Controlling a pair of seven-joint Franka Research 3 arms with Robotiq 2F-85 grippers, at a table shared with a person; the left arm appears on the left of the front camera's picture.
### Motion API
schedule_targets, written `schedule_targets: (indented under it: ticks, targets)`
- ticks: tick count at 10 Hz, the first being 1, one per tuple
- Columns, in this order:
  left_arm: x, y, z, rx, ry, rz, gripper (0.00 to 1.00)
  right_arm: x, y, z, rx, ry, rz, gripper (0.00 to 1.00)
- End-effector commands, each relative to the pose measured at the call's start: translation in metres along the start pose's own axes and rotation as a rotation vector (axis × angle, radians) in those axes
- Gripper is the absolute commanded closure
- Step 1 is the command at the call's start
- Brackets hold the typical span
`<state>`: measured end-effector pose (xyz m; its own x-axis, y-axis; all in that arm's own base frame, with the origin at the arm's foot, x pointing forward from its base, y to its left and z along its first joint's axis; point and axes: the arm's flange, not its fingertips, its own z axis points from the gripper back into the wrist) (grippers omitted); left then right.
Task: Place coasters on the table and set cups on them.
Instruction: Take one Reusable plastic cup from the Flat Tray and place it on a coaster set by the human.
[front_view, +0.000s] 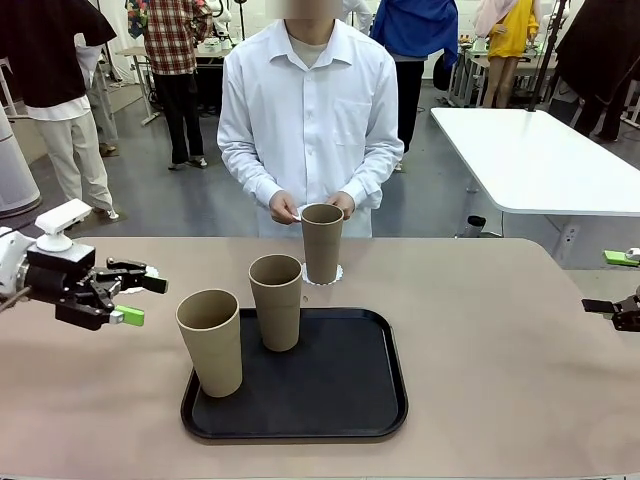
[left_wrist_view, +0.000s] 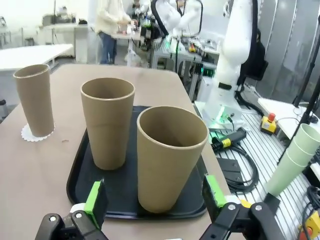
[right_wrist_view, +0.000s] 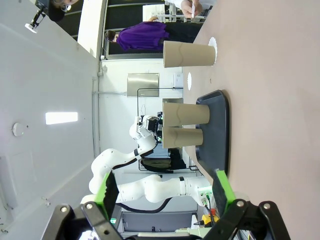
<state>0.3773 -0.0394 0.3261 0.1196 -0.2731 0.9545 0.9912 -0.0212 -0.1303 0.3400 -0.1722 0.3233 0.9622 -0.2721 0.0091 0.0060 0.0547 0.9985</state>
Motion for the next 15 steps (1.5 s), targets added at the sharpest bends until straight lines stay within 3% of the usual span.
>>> schedule_targets:
  ticks: [1,5,9,15]
  targets:
    - [-0.027,0.003,-0.01,-0.003,-0.107,-0.022,0.0,0.001,0.001,0.0,0.0,-0.001,-0.004,0.0]
    - [-0.059,0.01,-0.023,-0.127,-0.162,0.024,0.0,0.001,0.001,0.0,0.0,-0.001,-0.004,0.0]
    - [-0.083,0.017,-0.036,-0.14,-0.174,-0.037,0.0,0.001,0.001,0.0,0.0,-0.001,-0.004,0.0]
    - [-0.083,0.025,-0.057,-0.166,-0.158,-0.07,0.0,0.001,0.001,0.0,0.0,-0.001,-0.004,0.0]
